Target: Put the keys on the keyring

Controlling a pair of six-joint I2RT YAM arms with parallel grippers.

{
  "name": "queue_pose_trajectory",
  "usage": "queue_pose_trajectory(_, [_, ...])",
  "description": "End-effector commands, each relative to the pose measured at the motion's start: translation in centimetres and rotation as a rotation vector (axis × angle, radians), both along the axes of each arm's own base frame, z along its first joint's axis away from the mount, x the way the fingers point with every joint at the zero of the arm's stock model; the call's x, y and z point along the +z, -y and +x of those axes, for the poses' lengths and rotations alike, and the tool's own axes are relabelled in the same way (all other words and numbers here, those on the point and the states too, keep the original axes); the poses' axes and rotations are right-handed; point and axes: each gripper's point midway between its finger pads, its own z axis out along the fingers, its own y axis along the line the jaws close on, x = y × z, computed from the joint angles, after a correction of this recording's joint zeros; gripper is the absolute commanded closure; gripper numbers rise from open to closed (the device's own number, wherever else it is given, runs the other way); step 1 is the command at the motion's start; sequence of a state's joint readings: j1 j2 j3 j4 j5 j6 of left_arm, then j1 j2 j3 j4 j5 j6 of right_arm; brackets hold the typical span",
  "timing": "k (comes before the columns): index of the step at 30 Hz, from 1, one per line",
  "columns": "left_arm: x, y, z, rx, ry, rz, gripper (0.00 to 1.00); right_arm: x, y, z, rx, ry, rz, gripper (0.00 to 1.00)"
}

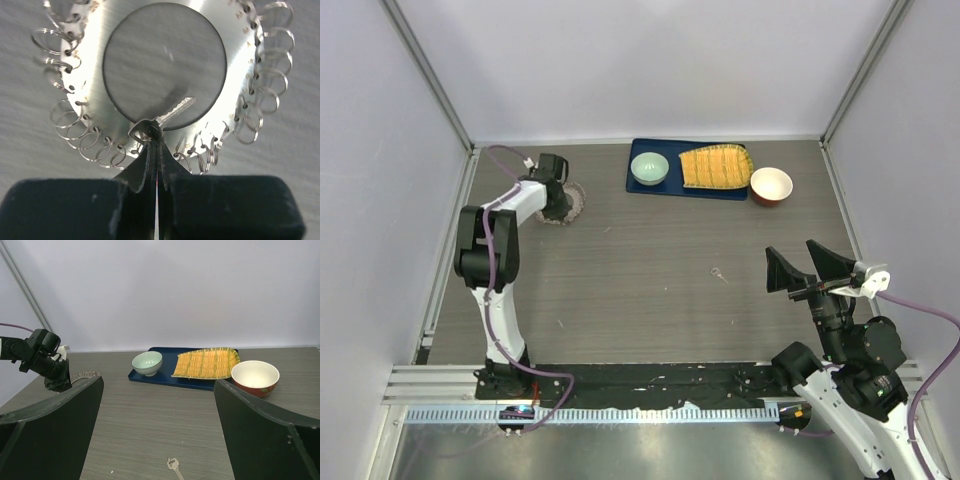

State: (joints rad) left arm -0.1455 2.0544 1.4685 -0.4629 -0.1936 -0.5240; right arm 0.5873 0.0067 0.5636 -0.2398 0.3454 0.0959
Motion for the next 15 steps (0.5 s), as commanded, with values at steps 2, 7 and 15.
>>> queue_pose_trajectory(2, [0.5,5.8,-6.3,-0.15,-0.092,-0.057,0.99,1.3,0.0,-0.4,0.012,0.044,0.016,0.0])
queue_pose_trajectory(7, [1.1,9.3,-11.8,-0.25,-0.111,-0.065,0.99,1.3,-0.2,-0.5,0.023,0.043,0.018,0.0])
queue_pose_trajectory(15, [1.0,15.3,-22.4,-0.411,-0.145,-0.101,0.96,1.4,-0.2,-0.6,0.029,0.045,0.019,0.0])
